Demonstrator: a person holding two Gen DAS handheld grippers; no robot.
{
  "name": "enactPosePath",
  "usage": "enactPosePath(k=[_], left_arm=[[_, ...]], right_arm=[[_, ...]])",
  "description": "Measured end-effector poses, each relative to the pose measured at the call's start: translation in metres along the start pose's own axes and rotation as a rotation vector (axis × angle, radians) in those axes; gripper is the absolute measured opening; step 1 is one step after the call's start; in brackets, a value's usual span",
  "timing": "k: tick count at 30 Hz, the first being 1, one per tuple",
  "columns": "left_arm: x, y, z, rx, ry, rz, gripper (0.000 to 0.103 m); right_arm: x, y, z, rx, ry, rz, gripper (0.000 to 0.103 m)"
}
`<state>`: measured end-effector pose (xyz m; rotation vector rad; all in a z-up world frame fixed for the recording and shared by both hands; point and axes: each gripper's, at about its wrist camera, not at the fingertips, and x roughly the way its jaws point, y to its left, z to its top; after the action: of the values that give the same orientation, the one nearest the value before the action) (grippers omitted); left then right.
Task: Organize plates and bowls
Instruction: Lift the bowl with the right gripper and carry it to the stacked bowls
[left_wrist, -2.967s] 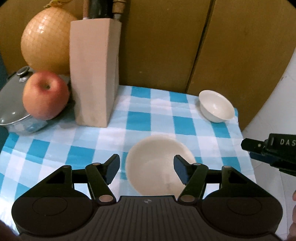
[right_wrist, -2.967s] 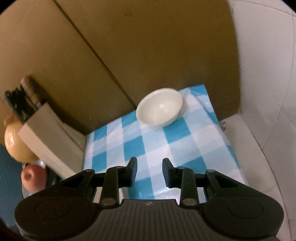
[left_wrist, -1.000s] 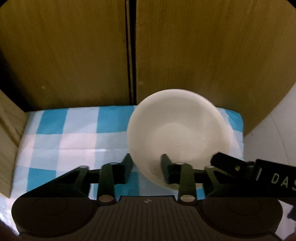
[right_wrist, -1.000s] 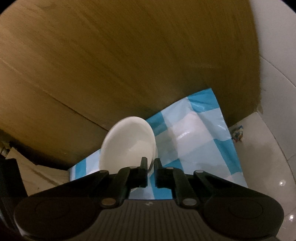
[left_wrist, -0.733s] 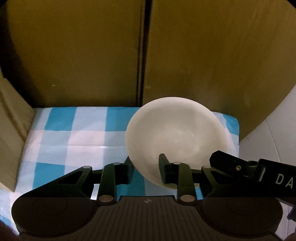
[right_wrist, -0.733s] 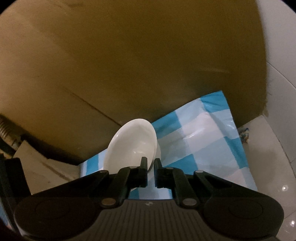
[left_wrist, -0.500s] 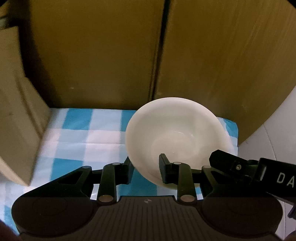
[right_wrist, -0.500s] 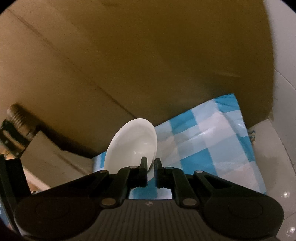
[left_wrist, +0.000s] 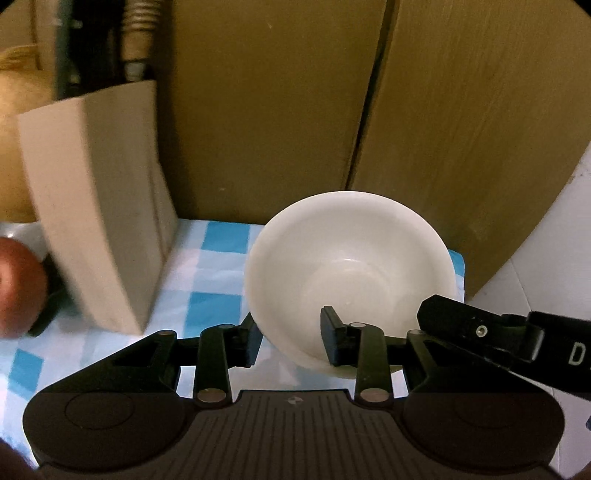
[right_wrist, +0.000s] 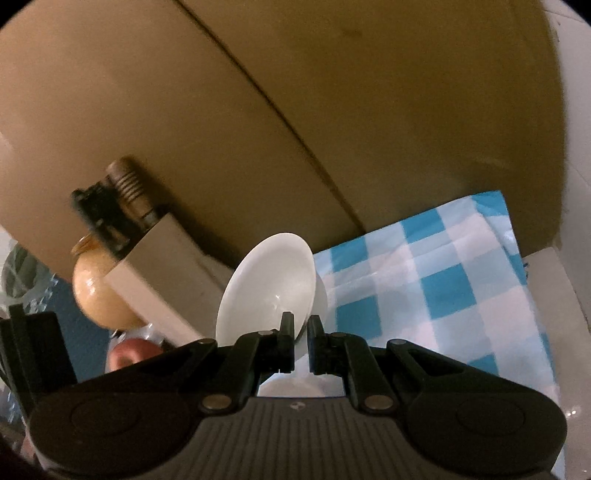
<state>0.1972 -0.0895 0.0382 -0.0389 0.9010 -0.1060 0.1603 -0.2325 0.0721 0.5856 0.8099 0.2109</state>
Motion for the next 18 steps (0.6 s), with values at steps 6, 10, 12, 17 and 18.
enactPosePath(k=[6,10,12,17,18], left_arm=[[-0.036,0.023,-0.024,-0.013,-0.019,-0.007,0.042],[-0.051,0.040,-0.041,-0.029,-0.018,-0.014,0.043],[-0.055,0.047,-0.050,-0.037,-0.016,-0.013,0.044],[-0.054,0.064,-0.069,-0.071,0.006,-0.023,0.044],[-0.053,0.066,-0.071,-0.072,0.010,-0.021,0.044]], right_arm=[[-0.019,0.021,-0.032,-0.037,0.026,0.019,0.006],[-0.021,0.031,-0.051,-0.053,0.053,0.018,0.006],[-0.022,0.034,-0.059,-0.056,0.068,0.016,0.006],[-0.016,0.037,-0.073,-0.073,0.094,-0.002,0.006],[-0.015,0.037,-0.075,-0.073,0.099,-0.006,0.007]])
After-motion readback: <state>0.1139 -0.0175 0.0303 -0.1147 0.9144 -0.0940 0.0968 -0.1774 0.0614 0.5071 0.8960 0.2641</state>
